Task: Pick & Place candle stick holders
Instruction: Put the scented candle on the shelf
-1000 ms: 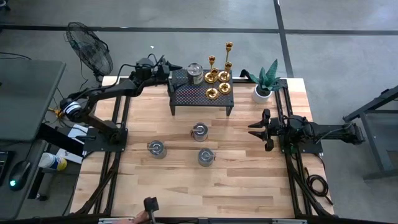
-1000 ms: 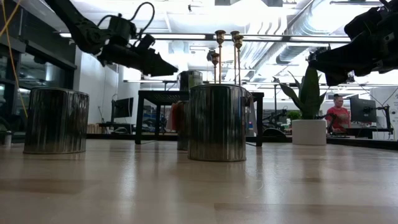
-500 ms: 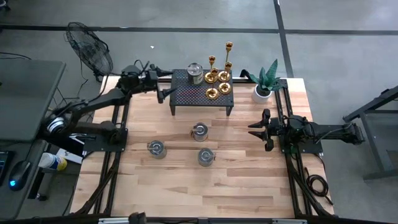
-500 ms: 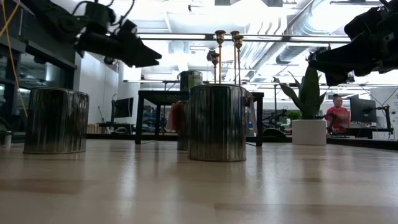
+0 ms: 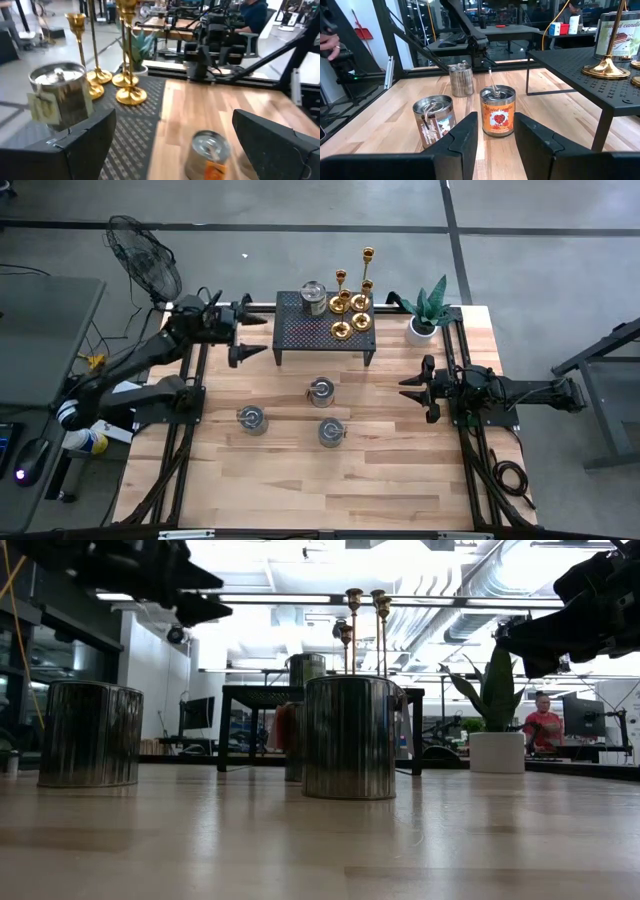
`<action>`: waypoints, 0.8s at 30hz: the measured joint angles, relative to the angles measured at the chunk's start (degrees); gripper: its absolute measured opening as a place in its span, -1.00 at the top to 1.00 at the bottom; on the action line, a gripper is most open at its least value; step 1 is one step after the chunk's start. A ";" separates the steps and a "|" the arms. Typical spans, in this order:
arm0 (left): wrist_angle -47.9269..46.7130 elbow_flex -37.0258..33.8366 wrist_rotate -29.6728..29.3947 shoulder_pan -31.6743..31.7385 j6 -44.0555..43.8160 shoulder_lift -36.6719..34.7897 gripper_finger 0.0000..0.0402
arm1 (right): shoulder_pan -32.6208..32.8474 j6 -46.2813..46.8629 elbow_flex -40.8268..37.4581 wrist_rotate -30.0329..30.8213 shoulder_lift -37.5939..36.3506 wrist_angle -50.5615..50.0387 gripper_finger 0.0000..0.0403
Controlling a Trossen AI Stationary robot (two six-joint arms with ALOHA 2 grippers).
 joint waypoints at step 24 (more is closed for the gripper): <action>-42.07 0.03 -40.16 -32.39 -30.59 -10.98 -0.94 | -0.01 0.02 -0.01 0.02 -0.01 0.00 0.42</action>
